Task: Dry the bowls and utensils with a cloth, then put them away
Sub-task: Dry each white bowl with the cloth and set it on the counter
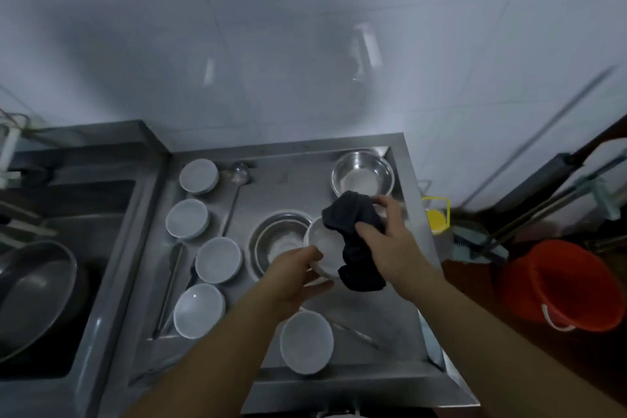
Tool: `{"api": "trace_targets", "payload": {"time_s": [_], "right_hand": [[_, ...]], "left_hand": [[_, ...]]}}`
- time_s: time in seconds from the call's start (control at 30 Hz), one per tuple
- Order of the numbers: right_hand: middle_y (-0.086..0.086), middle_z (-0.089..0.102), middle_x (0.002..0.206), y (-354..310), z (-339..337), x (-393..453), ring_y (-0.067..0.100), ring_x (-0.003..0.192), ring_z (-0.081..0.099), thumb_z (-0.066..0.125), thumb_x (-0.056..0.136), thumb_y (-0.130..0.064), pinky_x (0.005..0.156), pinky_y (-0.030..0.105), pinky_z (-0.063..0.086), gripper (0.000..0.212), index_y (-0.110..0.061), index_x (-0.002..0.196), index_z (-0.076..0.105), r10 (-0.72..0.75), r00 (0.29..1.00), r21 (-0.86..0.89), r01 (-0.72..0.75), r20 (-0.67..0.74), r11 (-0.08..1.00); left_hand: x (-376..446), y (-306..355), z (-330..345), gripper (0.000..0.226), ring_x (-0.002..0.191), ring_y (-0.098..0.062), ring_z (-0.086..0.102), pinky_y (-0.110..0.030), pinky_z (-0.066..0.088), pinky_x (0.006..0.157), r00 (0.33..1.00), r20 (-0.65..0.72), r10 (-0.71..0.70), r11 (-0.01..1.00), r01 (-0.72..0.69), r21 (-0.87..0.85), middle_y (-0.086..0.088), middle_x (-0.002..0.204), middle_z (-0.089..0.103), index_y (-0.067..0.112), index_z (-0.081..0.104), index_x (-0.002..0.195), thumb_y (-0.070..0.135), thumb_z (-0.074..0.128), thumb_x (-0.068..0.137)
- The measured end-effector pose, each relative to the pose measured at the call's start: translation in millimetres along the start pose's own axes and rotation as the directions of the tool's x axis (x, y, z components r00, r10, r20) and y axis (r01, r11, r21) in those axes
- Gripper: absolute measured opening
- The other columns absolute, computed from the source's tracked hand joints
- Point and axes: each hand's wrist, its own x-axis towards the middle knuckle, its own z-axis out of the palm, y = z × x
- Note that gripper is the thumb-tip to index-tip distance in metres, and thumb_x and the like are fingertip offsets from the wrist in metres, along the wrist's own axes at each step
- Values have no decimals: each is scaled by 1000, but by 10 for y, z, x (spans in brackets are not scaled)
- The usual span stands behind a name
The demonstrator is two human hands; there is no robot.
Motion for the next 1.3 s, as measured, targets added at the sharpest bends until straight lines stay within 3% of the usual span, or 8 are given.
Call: {"api": "trace_targets", "payload": {"time_s": [0.13, 0.3, 0.47, 0.6, 0.83, 0.97, 1.07, 1.3], "right_hand": [[-30, 64, 120, -270, 395, -197, -19, 108, 57, 77, 92, -30, 87, -2, 40, 53, -47, 136, 53, -297, 952, -300, 307, 79, 903], [-19, 68, 133, -567, 990, -488, 1, 120, 63, 67, 94, -38, 103, 25, 51, 53, -45, 144, 52, -423, 901, -349, 430, 102, 832], [-34, 66, 111, -927, 1460, -782, -2, 100, 66, 56, 91, -45, 77, 11, 53, 46, -74, 125, 47, -429, 896, -276, 444, 117, 853], [-11, 74, 100, -995, 1841, -996, 19, 85, 73, 63, 93, -37, 76, 45, 64, 41, -59, 125, 50, -440, 882, -159, 465, 166, 871], [-15, 78, 109, -1157, 2226, -1157, 9, 104, 73, 73, 97, -12, 91, 22, 56, 46, -33, 137, 69, -494, 850, -134, 519, 183, 844], [-16, 75, 106, -1383, 2266, -1149, 13, 103, 69, 72, 96, -10, 91, 28, 54, 44, -35, 133, 72, -605, 750, -324, 661, 267, 677], [-18, 73, 123, -1531, 2298, -1087, 12, 112, 66, 69, 98, -11, 95, 31, 52, 45, -31, 138, 69, -655, 675, -490, 721, 340, 490], [-5, 73, 105, -1841, 2383, -1046, 17, 91, 65, 55, 105, -30, 78, 35, 53, 30, -33, 131, 70, -527, 715, -713, 651, 460, 262]], "left_hand": [[-339, 330, -201, 36, 102, -35, 74, -48, 62, 97, 985, 131, 109, 993, -102, -54, -21, 114, 76, 1, 70, 127, 3, 61, 93], [-775, 609, -627, 61, 94, -31, 74, -42, 62, 83, 933, 297, 204, 979, -203, -35, -21, 112, 73, -2, 57, 139, 17, 69, 82], [-1069, 728, -1254, 72, 116, -35, 68, -46, 58, 101, 890, 383, 249, 968, -212, -137, -24, 141, 64, 3, 55, 148, 40, 74, 88], [-1285, 784, -1608, 97, 136, -34, 59, -43, 55, 107, 823, 488, 291, 952, -300, -61, -19, 154, 56, 14, 48, 156, 59, 85, 78], [-1525, 931, -1993, 110, 144, -45, 49, -54, 52, 111, 758, 548, 354, 932, -332, -142, -26, 155, 53, 8, 40, 159, 59, 88, 75], [-1577, 902, -2024, 94, 151, -45, 40, -68, 27, 125, 700, 604, 382, 921, -339, -191, -26, 161, 45, 10, 39, 161, 56, 78, 88], [-1647, 953, -2011, 87, 152, -43, 39, -64, 28, 126, 660, 627, 413, 909, -337, -245, -24, 163, 43, 12, 40, 161, 54, 74, 92], [-1659, 1181, -2025, 111, 139, -49, 54, -72, 42, 113, 742, 449, 499, 864, -467, -189, -28, 150, 56, 12, 44, 156, 49, 96, 65]]}}
